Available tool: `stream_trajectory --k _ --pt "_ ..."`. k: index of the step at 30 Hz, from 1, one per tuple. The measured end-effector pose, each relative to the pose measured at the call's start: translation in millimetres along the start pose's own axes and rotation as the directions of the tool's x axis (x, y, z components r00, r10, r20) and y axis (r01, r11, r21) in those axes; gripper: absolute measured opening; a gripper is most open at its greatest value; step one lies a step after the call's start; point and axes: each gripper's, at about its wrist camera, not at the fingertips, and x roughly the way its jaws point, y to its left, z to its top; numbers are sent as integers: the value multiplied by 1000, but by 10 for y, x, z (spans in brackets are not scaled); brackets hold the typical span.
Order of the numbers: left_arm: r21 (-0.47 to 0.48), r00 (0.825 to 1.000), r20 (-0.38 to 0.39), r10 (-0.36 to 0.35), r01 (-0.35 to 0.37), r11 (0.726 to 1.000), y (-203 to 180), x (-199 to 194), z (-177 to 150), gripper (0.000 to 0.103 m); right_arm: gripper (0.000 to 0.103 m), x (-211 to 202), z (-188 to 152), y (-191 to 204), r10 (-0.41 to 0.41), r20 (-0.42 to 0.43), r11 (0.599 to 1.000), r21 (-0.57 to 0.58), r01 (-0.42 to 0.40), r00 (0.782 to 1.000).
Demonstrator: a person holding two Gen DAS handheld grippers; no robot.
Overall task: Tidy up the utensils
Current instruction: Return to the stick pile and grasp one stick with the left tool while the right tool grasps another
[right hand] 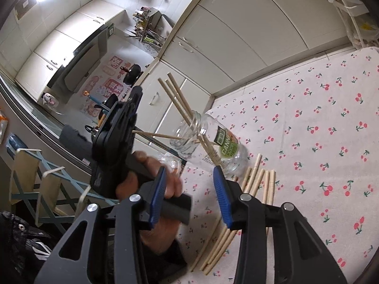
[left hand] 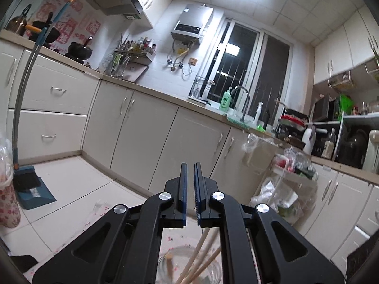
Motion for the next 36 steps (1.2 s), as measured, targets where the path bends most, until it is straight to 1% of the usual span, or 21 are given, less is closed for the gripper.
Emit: stream_trajectory --k 1,3,5,6,8,10,12,13,15,16,17,18,19,21,22,24,27,28,32,35,36 --pt "7 1000 -8 0 0 1000 20 -54 9 5 41 -2 -7 3 -21 -2 1000 -10 21 1000" --pt "17 1000 -21 0 0 1000 67 -179 46 5 41 40 -54 16 -130 -21 990 -54 129 991" --pt "30 999 -40 0 1 1000 109 -318 97 6 41 89 -132 27 -215 -45 974 -77 212 975" --pt "45 999 -52 0 2 999 122 -406 124 10 41 107 -190 33 -262 -53 962 -87 257 963" --pt "73 997 -74 4 1 997 140 -586 150 30 41 113 -342 40 -346 -53 935 -103 339 937" --pt "124 994 -105 17 -4 992 144 -840 145 60 41 123 -491 45 -427 -52 900 -123 418 903" --pt "164 987 -160 18 8 986 157 -1060 78 69 41 143 -597 33 -484 -47 869 -146 473 874" --pt "182 978 -207 12 26 983 153 -1135 25 71 41 159 -631 25 -498 -50 860 -154 486 866" --pt "216 949 -316 10 61 974 149 -1204 -142 75 39 224 -688 24 -537 -51 834 -185 520 842" --pt "221 919 -393 16 78 972 158 -1161 -261 77 39 259 -698 41 -557 -45 817 -206 538 829" --pt "222 881 -473 28 88 971 172 -1079 -396 77 38 286 -705 51 -571 -40 806 -219 550 820" --pt "216 849 -527 33 96 972 183 -1004 -498 77 36 291 -722 41 -587 -32 792 -231 565 809" --pt "200 798 -602 37 106 974 209 -882 -634 77 36 297 -730 34 -606 -24 777 -235 584 795" --pt "189 732 -677 76 73 979 280 -690 -840 76 34 310 -732 -9 -623 -21 764 -228 603 782" --pt "180 696 -713 88 60 982 319 -596 -933 71 33 309 -735 -16 -630 -18 758 -229 610 776" --pt "178 662 -742 103 47 983 343 -482 -1034 71 32 337 -715 -16 -638 -8 748 -243 617 770" --pt "247 644 -751 148 66 967 252 -382 -1133 71 32 407 -671 -10 -637 -4 746 -252 616 771" --pt "267 649 -743 163 64 962 231 -366 -1138 69 32 433 -653 -2 -637 -2 746 -255 616 771" --pt "312 635 -746 199 68 948 151 -218 -1153 66 32 543 -548 16 -655 11 723 -282 631 755" --pt "351 632 -742 226 78 933 95 -96 -1155 55 32 624 -479 -1 -671 16 704 -301 643 742" --pt "362 633 -738 233 81 929 81 -98 -1166 46 32 656 -461 0 -674 19 698 -311 645 739"
